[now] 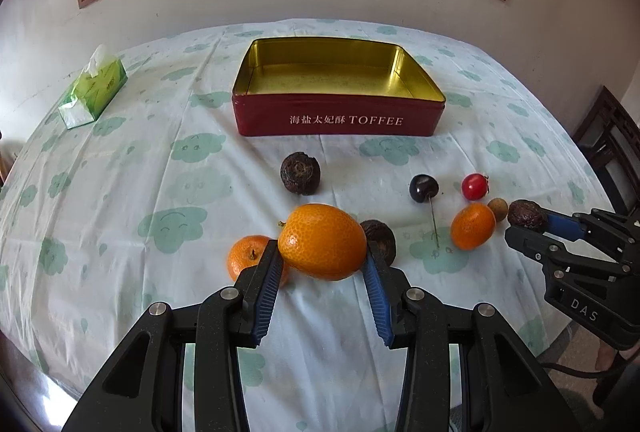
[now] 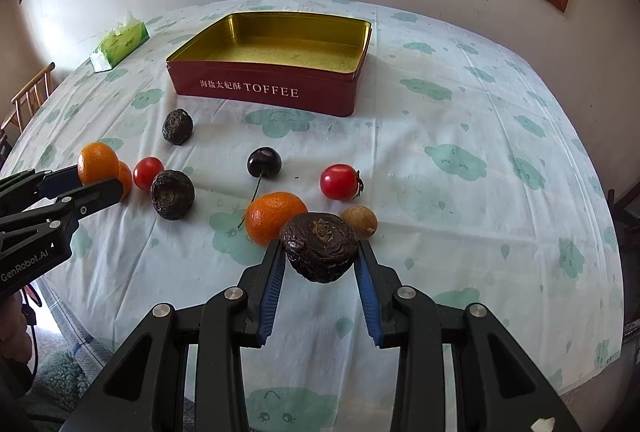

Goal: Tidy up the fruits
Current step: 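Carry the orange and dark fruit over the red tin with both tools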

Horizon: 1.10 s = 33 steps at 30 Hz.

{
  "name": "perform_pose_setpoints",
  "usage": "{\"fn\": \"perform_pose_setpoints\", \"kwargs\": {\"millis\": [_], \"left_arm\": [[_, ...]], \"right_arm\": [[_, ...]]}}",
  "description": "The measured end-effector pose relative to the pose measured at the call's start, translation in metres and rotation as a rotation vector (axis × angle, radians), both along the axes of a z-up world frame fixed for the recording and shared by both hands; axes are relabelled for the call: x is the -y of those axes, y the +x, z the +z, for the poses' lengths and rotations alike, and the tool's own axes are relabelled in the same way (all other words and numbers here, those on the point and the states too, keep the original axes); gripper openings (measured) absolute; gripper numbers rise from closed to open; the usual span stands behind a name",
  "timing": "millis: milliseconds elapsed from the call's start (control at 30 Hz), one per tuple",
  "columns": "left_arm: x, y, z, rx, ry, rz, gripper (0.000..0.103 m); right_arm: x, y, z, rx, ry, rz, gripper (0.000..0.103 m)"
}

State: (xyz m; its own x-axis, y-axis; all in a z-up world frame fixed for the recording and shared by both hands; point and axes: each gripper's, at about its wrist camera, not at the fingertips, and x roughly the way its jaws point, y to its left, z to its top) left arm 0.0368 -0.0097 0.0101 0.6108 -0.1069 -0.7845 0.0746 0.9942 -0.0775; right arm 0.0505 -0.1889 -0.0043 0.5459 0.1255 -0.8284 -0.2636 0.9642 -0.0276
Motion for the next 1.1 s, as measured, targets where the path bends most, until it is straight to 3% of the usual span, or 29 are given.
{"fn": "perform_pose_setpoints", "kwargs": {"millis": [267,667,1100], "left_arm": [[-0.015,0.033,0.016,0.053,0.022,0.023,0.042],[-0.043,0.110,0.037,0.137,0.036,0.037,0.042],[-0.036,0.179,0.016,0.083,0.017,-0.040,0.042]], "right_arm": [[-0.007,0.028,0.013,0.033,-0.010,0.016,0.033],[-0.022,0.101,0.041,0.099,0.032,0.024,0.033],[-0.044,0.162,0.026,0.066,0.054,0.028,0.033]]}}
